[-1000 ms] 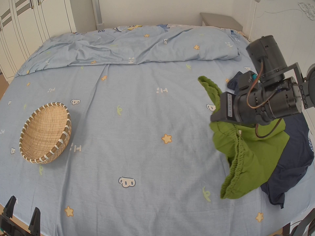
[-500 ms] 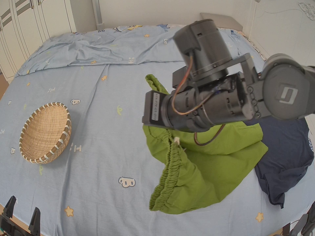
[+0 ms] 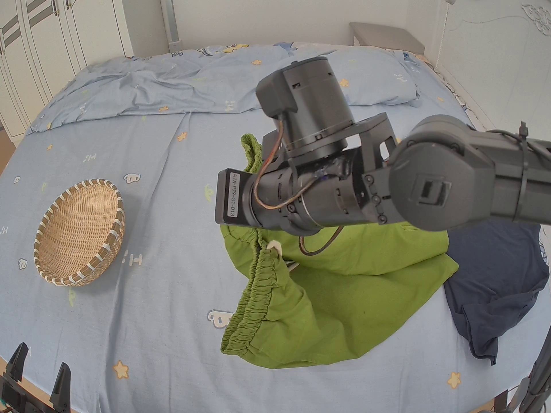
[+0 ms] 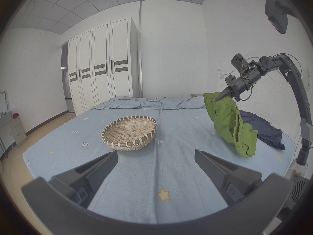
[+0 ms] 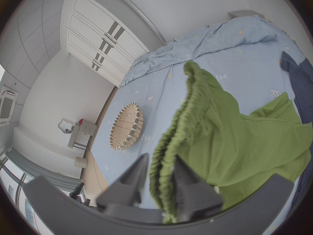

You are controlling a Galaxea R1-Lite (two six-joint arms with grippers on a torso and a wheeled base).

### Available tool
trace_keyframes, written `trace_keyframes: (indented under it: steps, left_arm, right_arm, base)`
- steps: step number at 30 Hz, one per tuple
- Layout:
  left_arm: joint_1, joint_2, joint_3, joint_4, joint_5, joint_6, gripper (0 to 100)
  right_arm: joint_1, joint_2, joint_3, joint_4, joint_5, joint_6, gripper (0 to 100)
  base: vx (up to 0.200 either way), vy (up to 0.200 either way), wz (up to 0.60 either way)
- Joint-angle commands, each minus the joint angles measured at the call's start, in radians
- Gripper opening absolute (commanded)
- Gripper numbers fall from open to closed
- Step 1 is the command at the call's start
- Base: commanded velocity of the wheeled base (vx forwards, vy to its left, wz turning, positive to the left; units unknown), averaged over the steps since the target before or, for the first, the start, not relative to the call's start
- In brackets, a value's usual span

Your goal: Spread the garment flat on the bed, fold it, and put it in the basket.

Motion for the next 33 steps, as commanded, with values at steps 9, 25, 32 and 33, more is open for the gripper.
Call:
trace_keyframes:
  steps: [9,25,32,33]
  left_arm:
    - [0.0,-0.016,0.018,0.0,-0.001,0.0,100]
    - [0.002,-0.016,-0.005,-0.014,-0.045,0.011,100]
    - [-0.023,0.386,-0.558,0.159,-0.171,-0.187,100]
    - [-0.026,0.441,-0.556,0.165,-0.217,-0.193,100]
  right_arm:
    - [-0.009,0.112,-0.06,0.05,0.003,-0.052,100]
    - [-0.29,-0.287,0.317,0.084,0.198,-0.044,100]
    - [-0.497,-0.496,0.621,-0.105,0.35,-0.054,100]
    - [-0.511,-0.511,0.654,-0.138,0.354,-0.052,100]
  base:
    - [0.0,0.0,0.0]
    - [0.0,0.0,0.0]
    - [0.0,0.0,0.0]
    - [0.0,0.0,0.0]
